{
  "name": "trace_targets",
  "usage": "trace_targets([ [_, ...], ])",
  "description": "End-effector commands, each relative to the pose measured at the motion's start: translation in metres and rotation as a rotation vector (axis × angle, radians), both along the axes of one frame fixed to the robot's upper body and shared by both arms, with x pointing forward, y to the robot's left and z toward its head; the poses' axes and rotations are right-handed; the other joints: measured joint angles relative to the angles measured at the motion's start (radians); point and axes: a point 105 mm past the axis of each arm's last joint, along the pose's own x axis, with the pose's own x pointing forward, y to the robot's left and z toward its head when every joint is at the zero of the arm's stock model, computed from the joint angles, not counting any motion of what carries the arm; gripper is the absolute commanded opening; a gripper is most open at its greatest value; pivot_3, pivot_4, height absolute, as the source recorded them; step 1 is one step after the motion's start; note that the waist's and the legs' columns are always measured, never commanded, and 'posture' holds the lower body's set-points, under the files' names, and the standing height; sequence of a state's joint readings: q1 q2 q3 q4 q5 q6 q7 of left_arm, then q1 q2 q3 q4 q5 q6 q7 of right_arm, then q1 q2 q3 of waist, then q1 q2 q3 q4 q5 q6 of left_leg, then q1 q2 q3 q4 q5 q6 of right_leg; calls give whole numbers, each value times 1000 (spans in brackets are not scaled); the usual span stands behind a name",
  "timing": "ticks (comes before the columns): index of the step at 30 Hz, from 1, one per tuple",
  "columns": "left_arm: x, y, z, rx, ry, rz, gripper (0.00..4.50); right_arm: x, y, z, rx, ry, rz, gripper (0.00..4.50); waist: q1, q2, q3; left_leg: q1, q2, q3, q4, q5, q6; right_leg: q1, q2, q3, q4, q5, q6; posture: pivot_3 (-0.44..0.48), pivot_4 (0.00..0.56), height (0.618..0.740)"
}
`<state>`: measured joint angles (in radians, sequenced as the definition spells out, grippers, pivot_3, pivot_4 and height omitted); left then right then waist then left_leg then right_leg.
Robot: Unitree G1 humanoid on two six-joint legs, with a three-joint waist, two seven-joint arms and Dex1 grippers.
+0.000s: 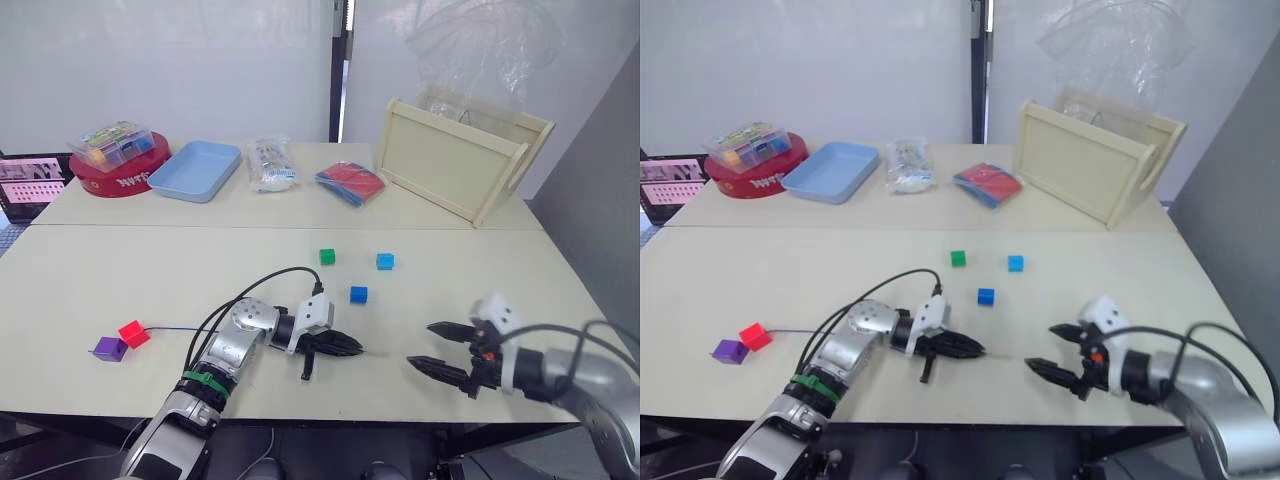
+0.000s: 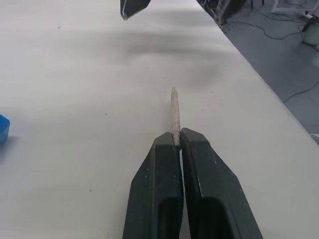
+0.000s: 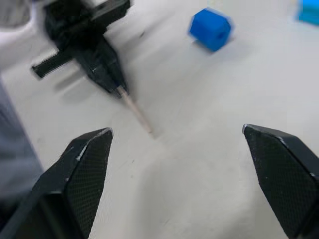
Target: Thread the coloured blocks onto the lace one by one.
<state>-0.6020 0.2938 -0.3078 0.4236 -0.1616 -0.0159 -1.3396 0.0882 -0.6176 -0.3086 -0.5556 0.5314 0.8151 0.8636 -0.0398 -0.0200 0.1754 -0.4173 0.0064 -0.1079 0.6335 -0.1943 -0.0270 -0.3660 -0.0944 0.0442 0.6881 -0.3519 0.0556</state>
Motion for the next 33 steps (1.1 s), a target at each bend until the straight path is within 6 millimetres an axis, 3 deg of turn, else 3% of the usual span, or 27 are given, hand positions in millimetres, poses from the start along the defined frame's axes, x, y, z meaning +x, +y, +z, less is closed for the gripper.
trace_targets([
  [1, 3, 2, 16, -54, -40, 21, 0, 0, -11, 12, 31, -136, -130, 4490, -3, 0, 0, 0, 0, 0, 0, 0, 0, 0, 0, 0, 0, 0, 0, 0, 150, 740],
  [7, 0, 8, 19, -70, -14, 50, 0, 11, -8, 17, 106, -229, -243, 4490, -8, 1, 0, 3, 0, 0, 0, 0, 0, 1, 0, 1, 1, 0, 0, 0, 150, 740],
  [11, -3, 17, 19, -54, -18, 80, 0, 33, 6, 21, 147, -243, -254, 4490, -10, 1, -1, 4, 0, 0, -1, 0, 0, 2, 0, 2, 1, 0, 0, 0, 150, 740],
  [17, -5, 28, 21, -43, -26, 125, 0, 72, 10, 21, 99, -287, -315, 4490, -3, 2, -1, 4, -1, 0, -1, 0, -1, 2, 0, 2, 1, 0, 0, 0, 150, 740],
  [24, -12, 38, 19, -37, -29, 202, 0, 131, 26, 20, 63, -298, -370, 4490, -15, 2, -1, 5, 0, 0, -3, 1, -1, 1, 0, 2, 1, 0, 0, 0, 150, 740],
  [33, -13, 50, 21, -21, -51, 250, 0, 170, 45, 16, 22, -300, -330, 4490, -27, 2, -1, 6, 0, 0, -4, 1, -2, 1, 0, 2, 1, 0, 0, 0, 150, 740],
])
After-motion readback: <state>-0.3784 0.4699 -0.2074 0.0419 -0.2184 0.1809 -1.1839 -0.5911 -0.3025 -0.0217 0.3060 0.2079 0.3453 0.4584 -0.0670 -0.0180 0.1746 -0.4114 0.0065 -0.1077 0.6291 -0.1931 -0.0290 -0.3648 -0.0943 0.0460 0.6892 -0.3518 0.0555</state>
